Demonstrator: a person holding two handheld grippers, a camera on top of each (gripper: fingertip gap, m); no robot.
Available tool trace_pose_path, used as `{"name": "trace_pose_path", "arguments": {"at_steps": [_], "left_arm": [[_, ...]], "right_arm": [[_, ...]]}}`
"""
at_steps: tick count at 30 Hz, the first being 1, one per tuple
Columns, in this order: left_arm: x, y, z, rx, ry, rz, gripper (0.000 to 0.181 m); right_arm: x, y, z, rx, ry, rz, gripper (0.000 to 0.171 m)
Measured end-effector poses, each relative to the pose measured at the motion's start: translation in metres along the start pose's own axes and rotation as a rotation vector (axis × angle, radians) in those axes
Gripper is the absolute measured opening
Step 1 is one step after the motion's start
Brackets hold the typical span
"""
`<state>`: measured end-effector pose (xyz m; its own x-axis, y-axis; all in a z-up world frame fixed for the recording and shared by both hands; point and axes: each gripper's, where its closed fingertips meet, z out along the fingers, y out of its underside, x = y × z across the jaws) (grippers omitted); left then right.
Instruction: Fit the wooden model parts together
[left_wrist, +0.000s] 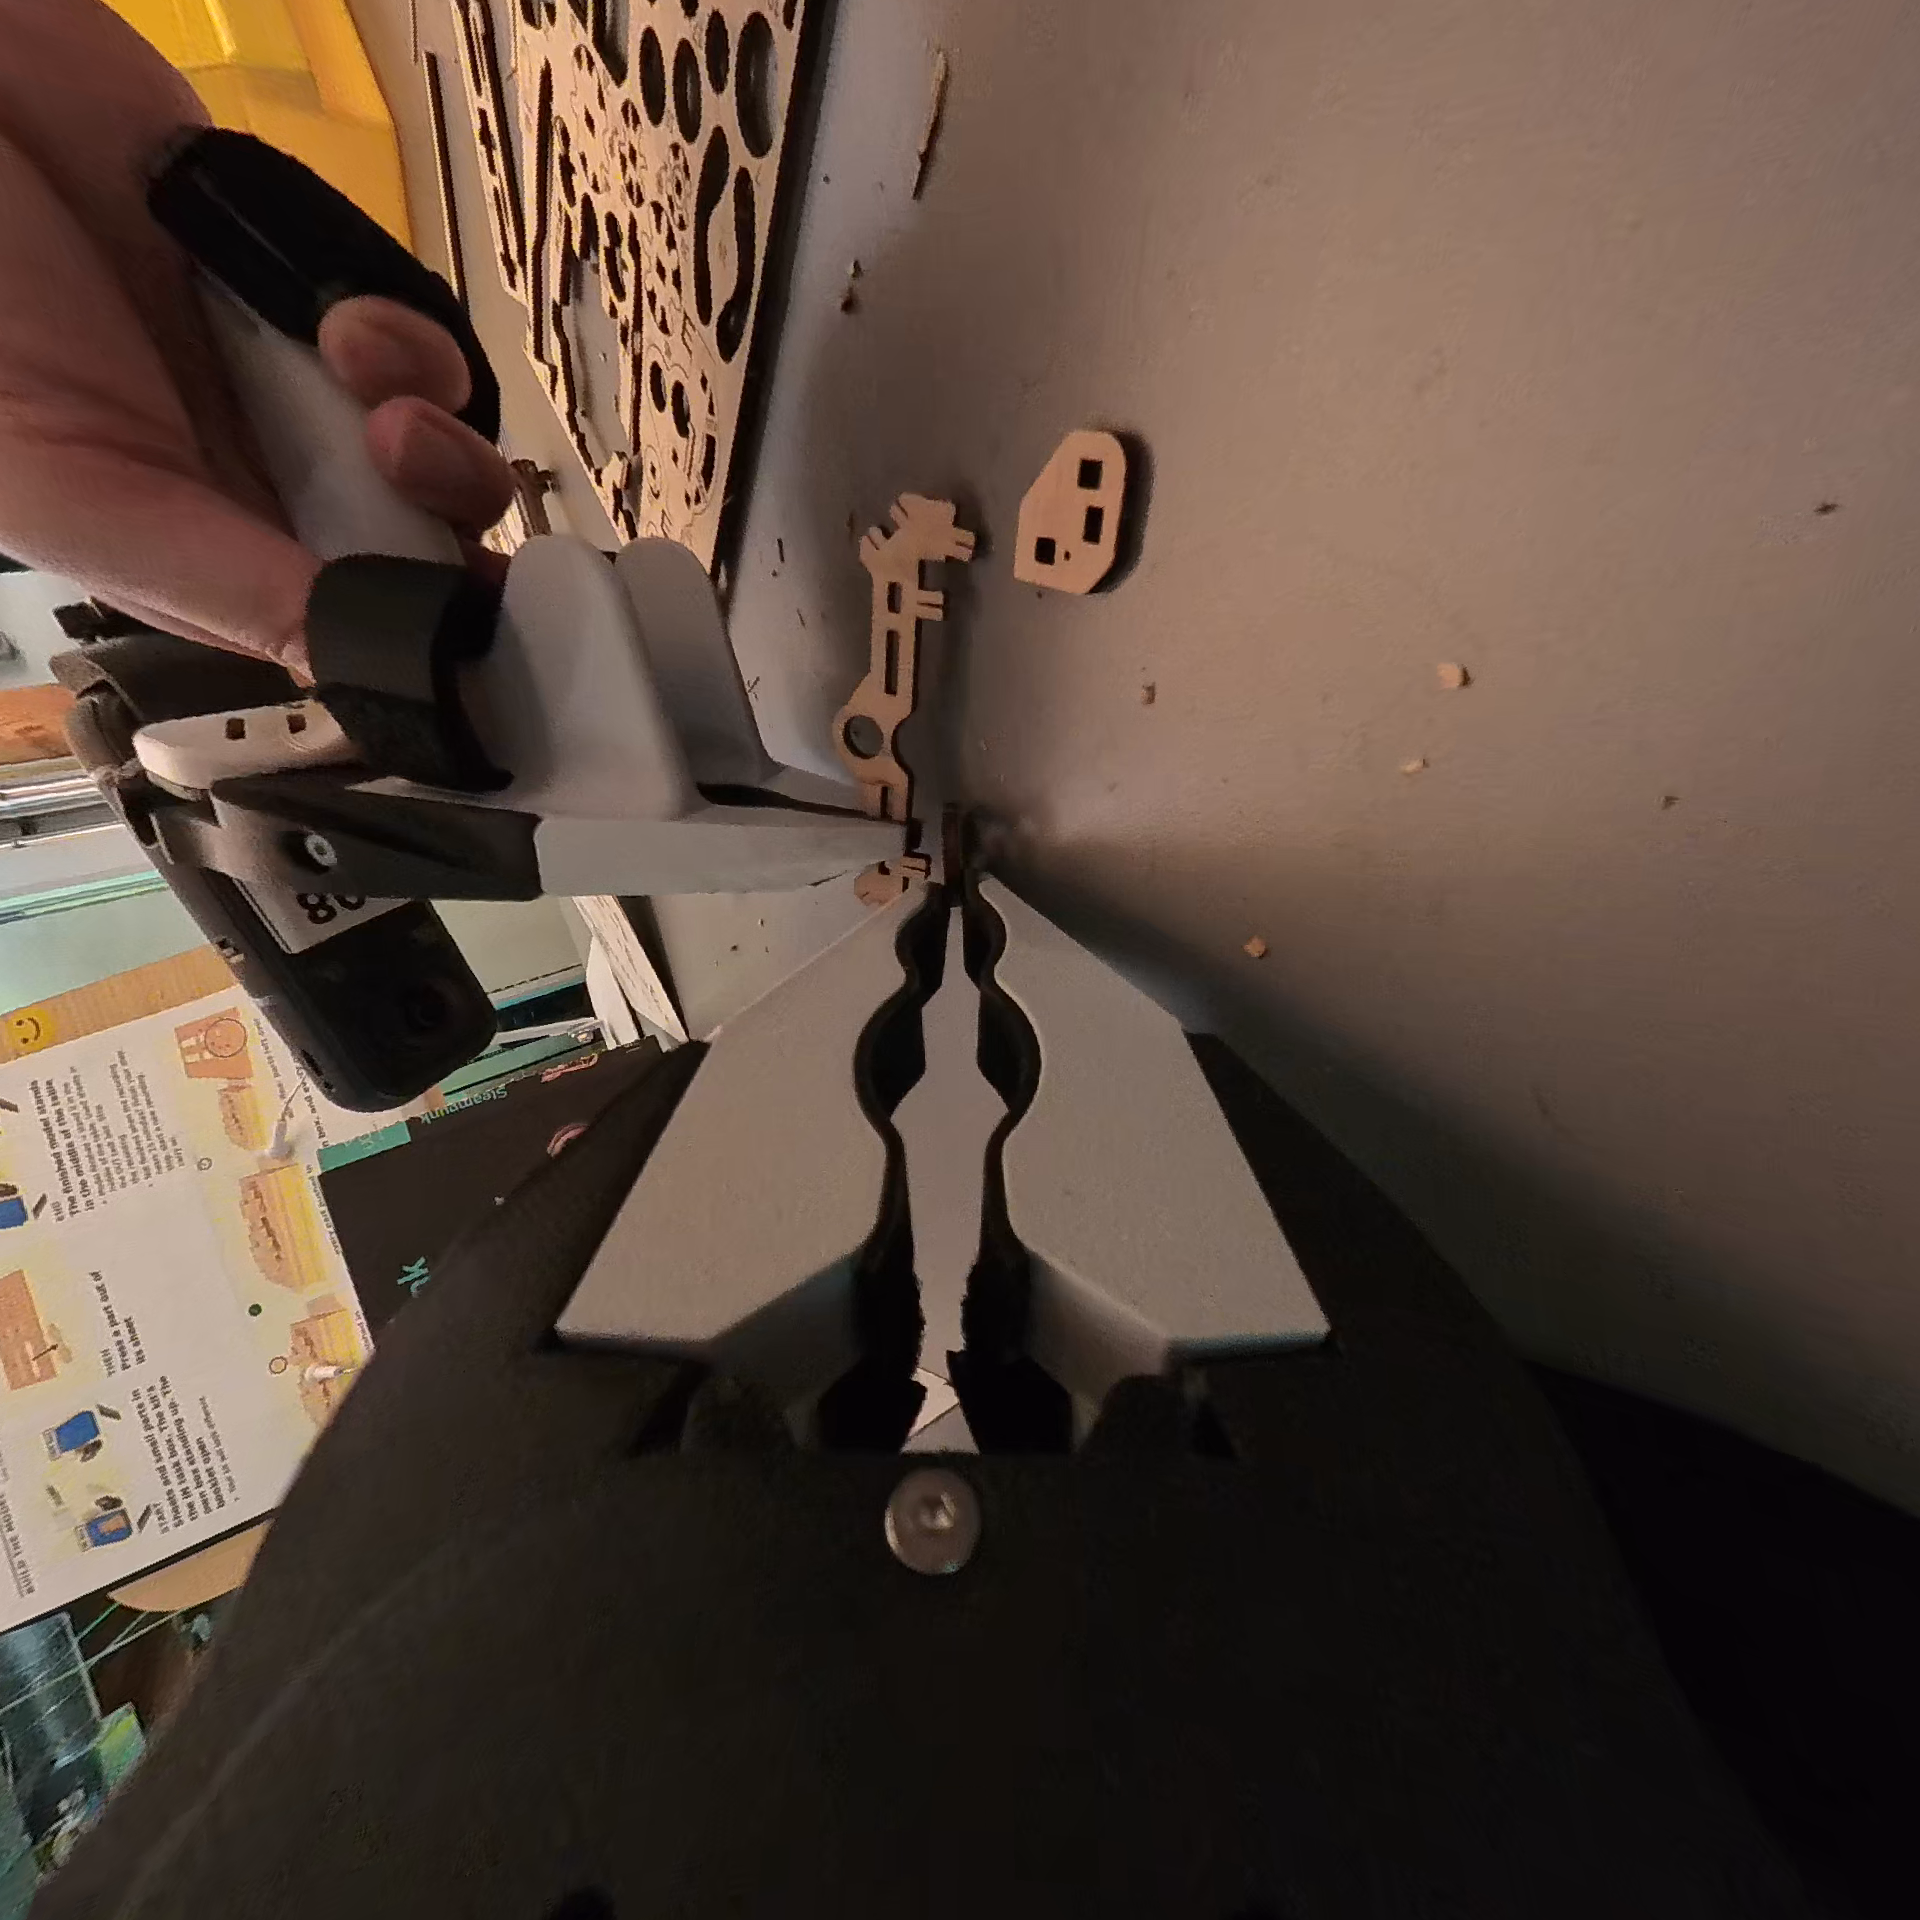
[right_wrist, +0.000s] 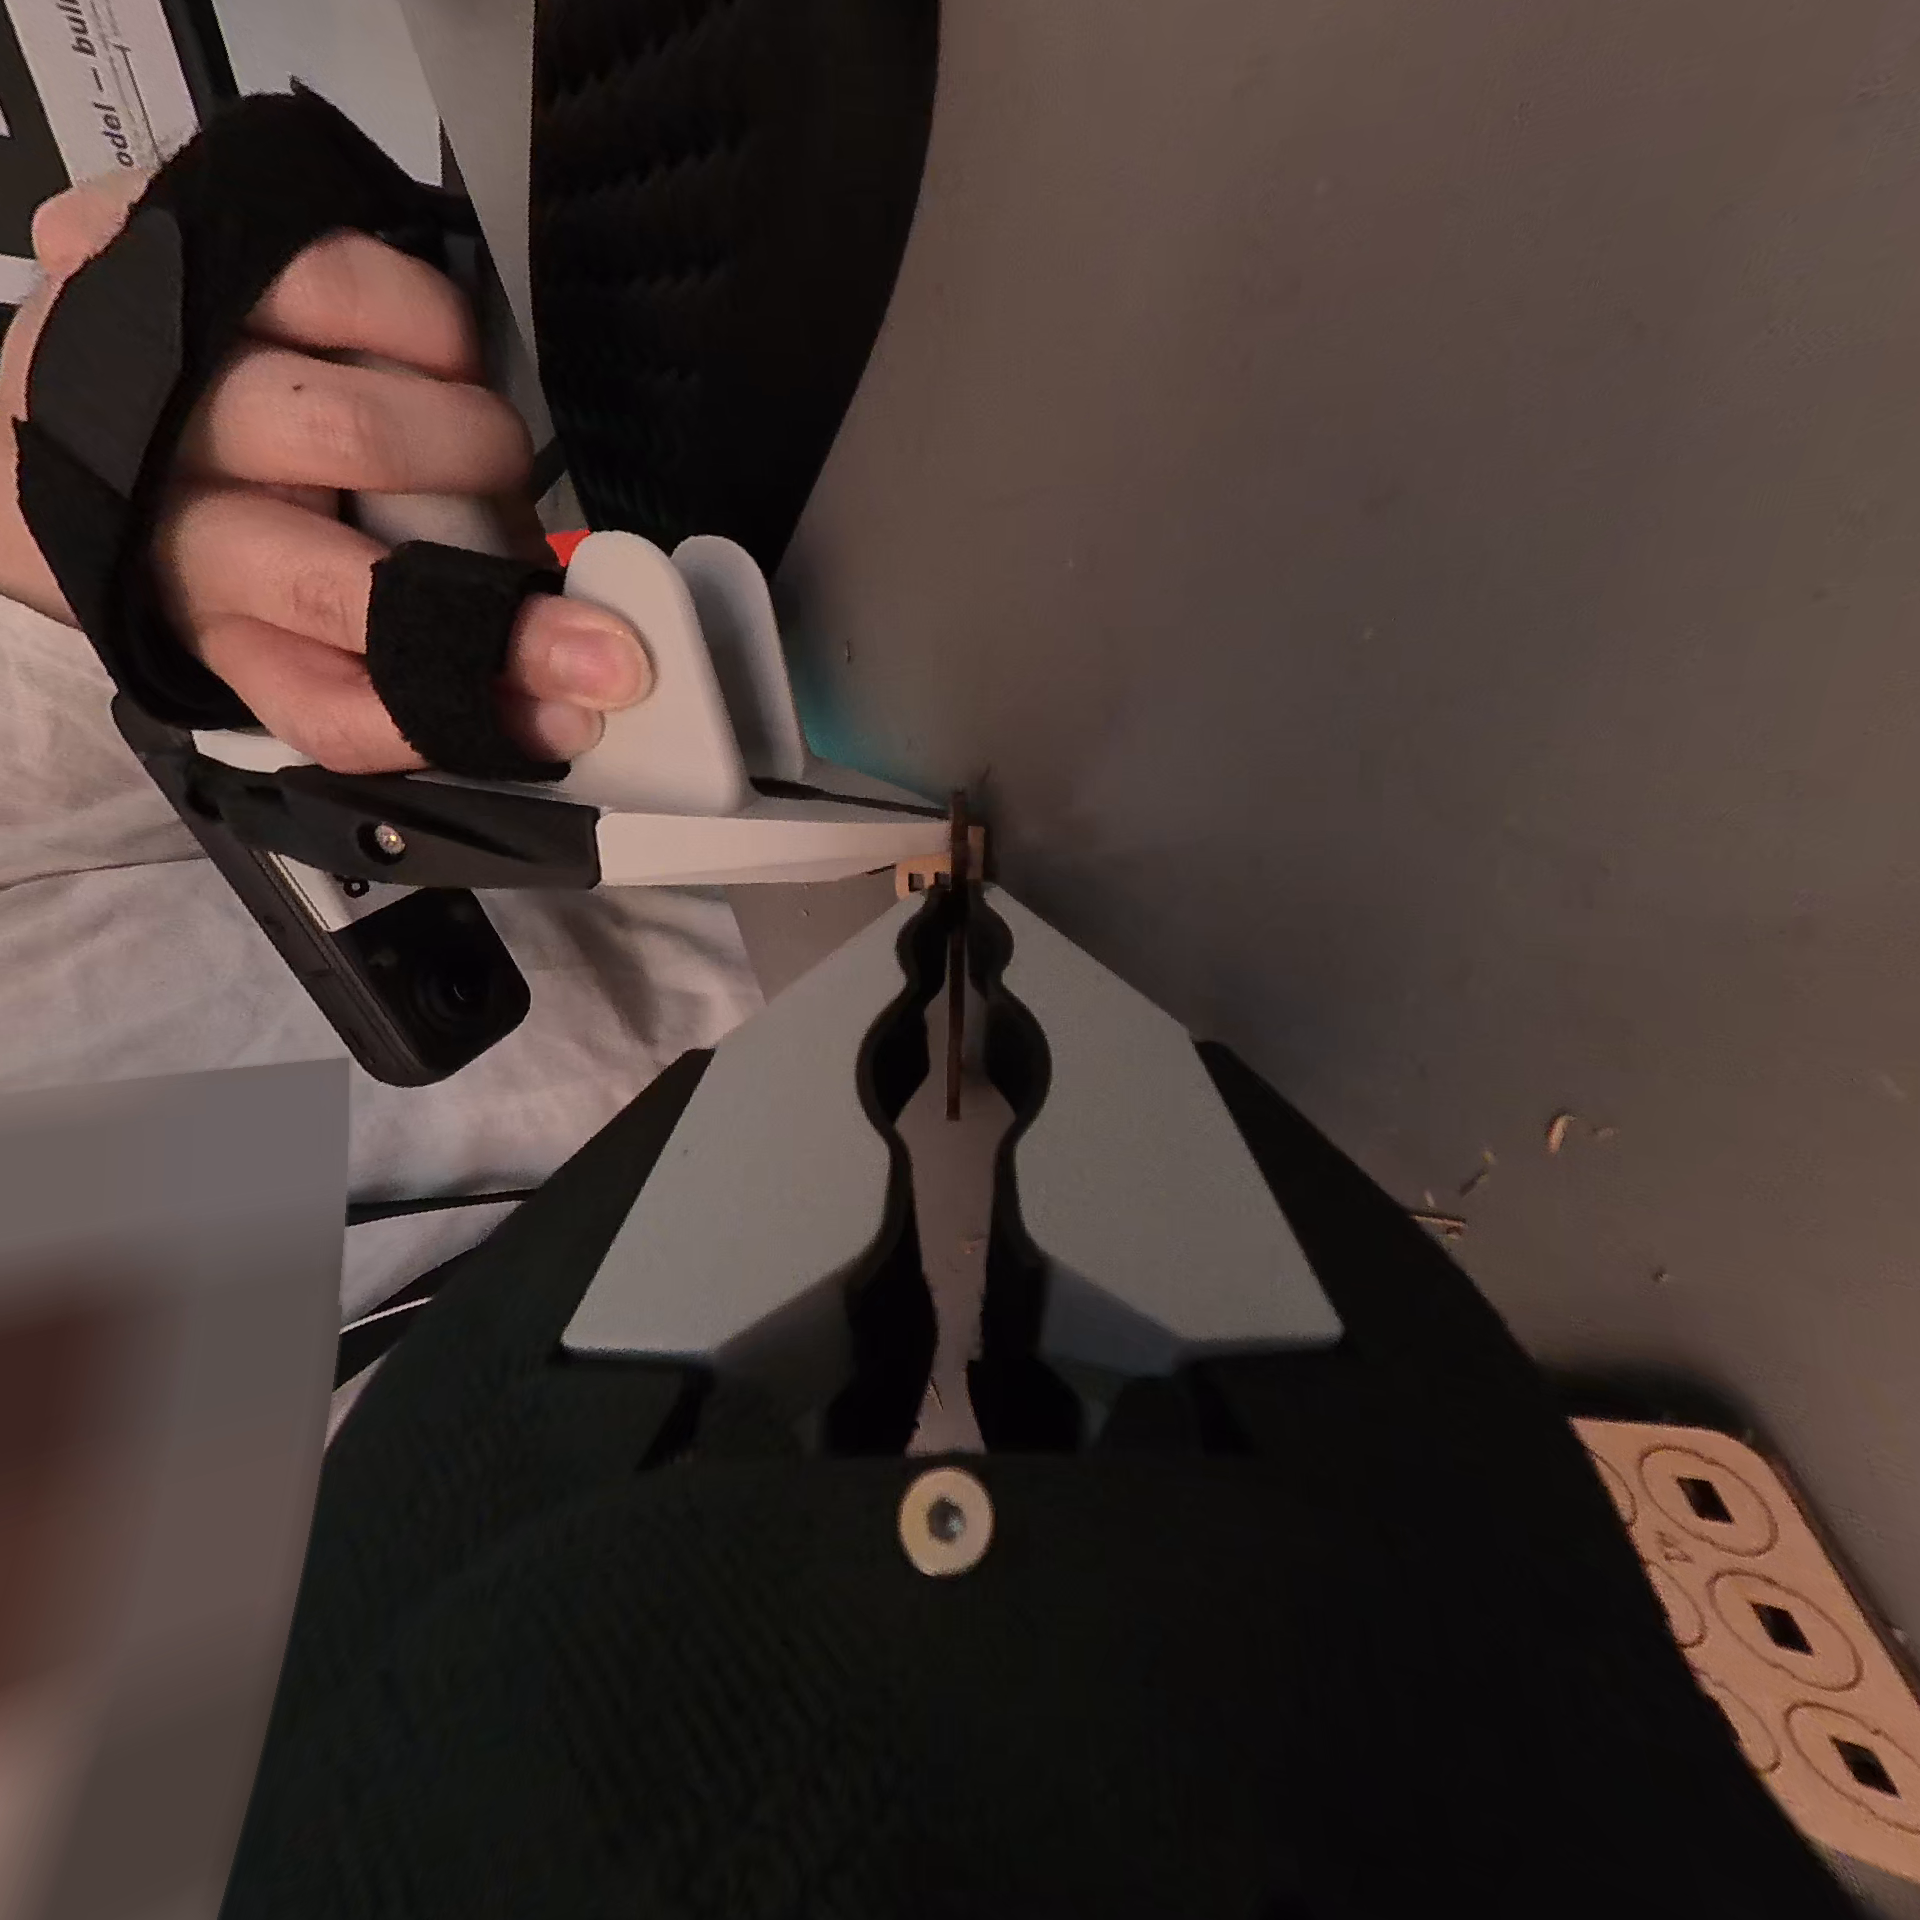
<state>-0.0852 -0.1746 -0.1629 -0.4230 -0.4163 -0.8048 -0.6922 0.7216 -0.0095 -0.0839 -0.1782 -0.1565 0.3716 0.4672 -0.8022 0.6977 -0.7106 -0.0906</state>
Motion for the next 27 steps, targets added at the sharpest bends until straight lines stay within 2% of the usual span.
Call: {"name": "trace_pose_path", "arguments": {"at_steps": [12,22,27], "left_arm": [[-0.0005,0.0000,-0.0014,-0.014,-0.058,0.043,0.001],[0.0001,0.0002,-0.0009,0.005,-0.037,0.081,0.001],[0.0002,0.0005,-0.0010,0.010,-0.023,0.078,0.001]], "right_arm": [[0.0009,0.0009,0.0026,-0.031,0.064,0.003,0.001],[0.0000,0.0009,0.0048,-0.094,0.029,0.063,0.001],[0.0005,0.0004,0.0052,-0.160,0.071,0.084,0.001]]}}
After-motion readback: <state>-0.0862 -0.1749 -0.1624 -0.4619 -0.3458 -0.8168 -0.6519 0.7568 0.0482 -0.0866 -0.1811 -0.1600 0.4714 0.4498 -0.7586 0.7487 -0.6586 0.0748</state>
